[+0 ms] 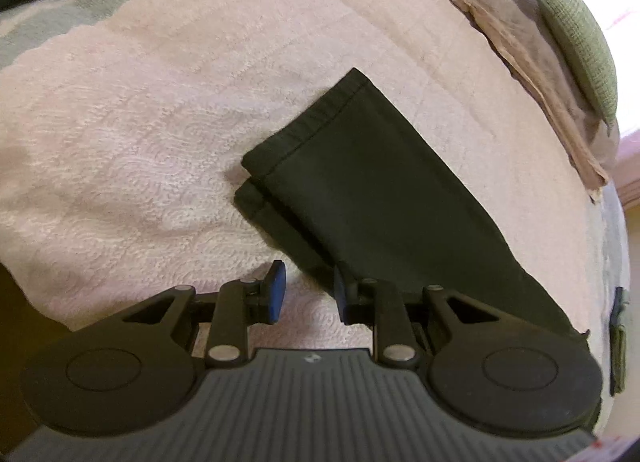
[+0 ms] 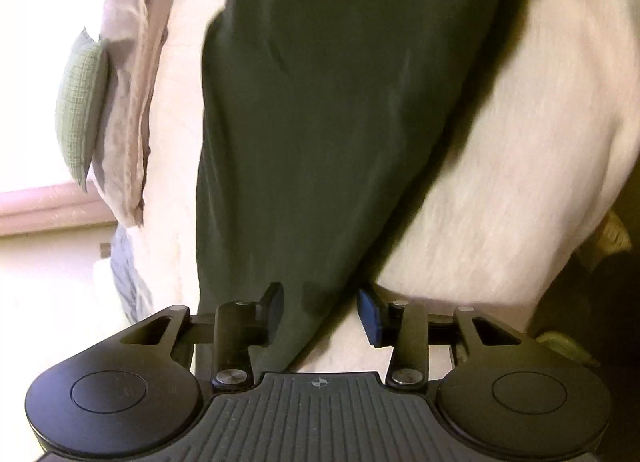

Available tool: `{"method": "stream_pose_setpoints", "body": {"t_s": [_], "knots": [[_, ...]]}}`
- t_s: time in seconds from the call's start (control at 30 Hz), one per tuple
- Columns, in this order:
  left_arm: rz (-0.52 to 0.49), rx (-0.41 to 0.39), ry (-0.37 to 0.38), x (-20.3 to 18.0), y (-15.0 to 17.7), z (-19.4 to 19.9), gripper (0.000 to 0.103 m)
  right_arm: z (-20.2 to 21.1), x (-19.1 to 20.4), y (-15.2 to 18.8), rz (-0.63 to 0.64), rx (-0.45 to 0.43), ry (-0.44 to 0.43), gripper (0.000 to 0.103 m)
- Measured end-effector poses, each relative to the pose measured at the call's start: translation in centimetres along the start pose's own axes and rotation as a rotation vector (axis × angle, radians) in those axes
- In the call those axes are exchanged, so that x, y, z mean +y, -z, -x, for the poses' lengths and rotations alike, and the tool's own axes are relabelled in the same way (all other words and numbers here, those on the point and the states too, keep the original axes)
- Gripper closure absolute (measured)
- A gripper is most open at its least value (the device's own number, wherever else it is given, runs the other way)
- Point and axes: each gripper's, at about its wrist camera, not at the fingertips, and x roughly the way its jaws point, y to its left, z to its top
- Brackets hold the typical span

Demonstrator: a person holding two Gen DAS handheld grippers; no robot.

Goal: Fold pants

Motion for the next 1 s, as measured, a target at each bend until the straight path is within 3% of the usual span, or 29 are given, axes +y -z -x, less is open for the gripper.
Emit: {"method": "stream_pose_setpoints", "body": {"t_s": [0.07,0.17,0.57,0.63,0.7,0.77,1.0], "knots": [[-0.008,0.009,0.018,0.1,-0.3,-0.3,0.083,-0.6,0.4,0.4,0.009,-0.013,-0.007,0.067],[-0.004,0.022,0.047,0.6,-0.7,-0.7,0.083,-0.9,0.7,0.6,0.028,-0.051,0.004,0.079],[0.021,0.05,0.102,2.0,-1.6,-1.0,0.083,-0.6,2.0,1.7,0.05,-0.073,0.039,0.079],[0.022,0.056,0.107,2.1,-1.6,-1.0,0.083,-0.9,1.9,1.7,0.031,-0.096,0.003,0.08],[0.028,0.057,0.118,2.2,-1.7,-0.9,0.082,-1.0,2.3,1.8,0.048,-0.119,-0.015,0.095],[0.047,0.061,0.128,2.5,-1.8,-1.0,0.081,-1.0,2.5,1.8,0.071,-0.126,0.001,0.102],[0.181,0.067,0.169,4.0,-2.2,-1.9,0.077,-0.9,1.7,2.1,0.075,-0.119,0.036,0.102]]}}
